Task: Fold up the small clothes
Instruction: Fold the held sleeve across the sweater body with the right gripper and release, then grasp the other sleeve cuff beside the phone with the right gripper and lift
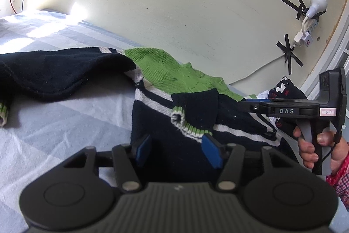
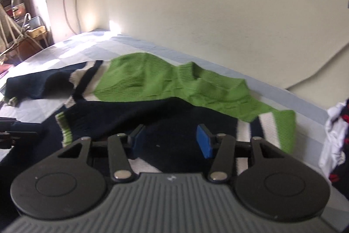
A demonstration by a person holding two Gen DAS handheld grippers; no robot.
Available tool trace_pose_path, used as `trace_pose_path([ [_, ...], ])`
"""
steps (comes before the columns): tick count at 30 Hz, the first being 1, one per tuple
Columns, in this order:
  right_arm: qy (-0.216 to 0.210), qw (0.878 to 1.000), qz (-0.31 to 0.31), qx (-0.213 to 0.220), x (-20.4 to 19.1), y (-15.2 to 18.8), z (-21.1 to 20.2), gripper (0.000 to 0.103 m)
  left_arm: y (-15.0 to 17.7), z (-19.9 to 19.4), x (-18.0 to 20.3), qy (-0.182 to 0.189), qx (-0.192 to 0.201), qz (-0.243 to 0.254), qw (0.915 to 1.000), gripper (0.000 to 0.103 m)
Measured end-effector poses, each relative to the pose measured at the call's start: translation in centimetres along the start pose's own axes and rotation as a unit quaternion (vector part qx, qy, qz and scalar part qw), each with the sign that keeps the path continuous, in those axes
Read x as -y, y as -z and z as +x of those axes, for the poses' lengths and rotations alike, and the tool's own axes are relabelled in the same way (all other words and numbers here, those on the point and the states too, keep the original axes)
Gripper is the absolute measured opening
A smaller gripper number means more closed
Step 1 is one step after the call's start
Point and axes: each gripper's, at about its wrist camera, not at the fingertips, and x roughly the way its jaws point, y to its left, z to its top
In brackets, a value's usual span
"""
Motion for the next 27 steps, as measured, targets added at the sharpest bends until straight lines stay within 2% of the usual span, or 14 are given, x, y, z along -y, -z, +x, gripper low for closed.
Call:
trace_pose_path([
  [1,-0.016,1.0,0.002,-0.014,-0.6,-0.4,1.0,0.052,0.0,0.0,0.0,-0.001,0.0,0.0,1.0,0.053],
  [3,-0.07,0.995,0.022,-0.068,-1.6,-1.8,4.5,0.042,0.0,0.1,0.1,-0.001,-0.002,0.002,1.0,0.055],
  [4,-0.083,0.993,0.033,-0.08,-2.1,-2.5,5.9,0.042,-0.1,0.2,0.1,-0.001,-0.003,0.002,1.0,0.055],
  [6,-0.087,0.993,0.052,-0.056,-2.9,-4.5,8.0,0.042,0.0,0.1,0.1,-0.001,-0.002,0.001,1.0,0.055],
  [9,-0.067,0.992,0.105,0.013,-2.1,-7.6,9.0,0.044,0.0,-0.1,0.0,-0.004,0.003,-0.002,1.0,0.055],
  [12,-0.089,0.983,0.157,0.022,-0.8,-8.7,8.0,0.044,0.1,-0.2,-0.1,-0.001,0.006,-0.004,1.0,0.056],
  [16,-0.08,0.99,0.113,0.024,-1.0,-7.0,4.7,0.044,0.0,-0.2,-0.4,0.009,0.004,-0.012,0.9999,0.058],
  [19,-0.09,0.992,0.083,-0.01,-1.5,-4.6,3.3,0.043,0.0,-0.3,-0.4,0.015,0.008,-0.013,0.9998,0.059],
  [22,-0.121,0.99,0.041,-0.052,-3.1,-2.8,3.9,0.035,0.1,-0.4,-0.2,0.018,0.012,-0.01,0.9997,0.06],
  [24,-0.148,0.986,0.032,-0.069,-4.8,-2.7,5.2,0.034,0.2,-0.5,-0.1,0.019,0.013,-0.01,0.9997,0.06],
  [27,-0.131,0.989,0.025,-0.064,-7.4,-4.3,8.4,0.034,0.2,-0.6,-0.2,0.015,0.018,-0.011,0.9997,0.06],
])
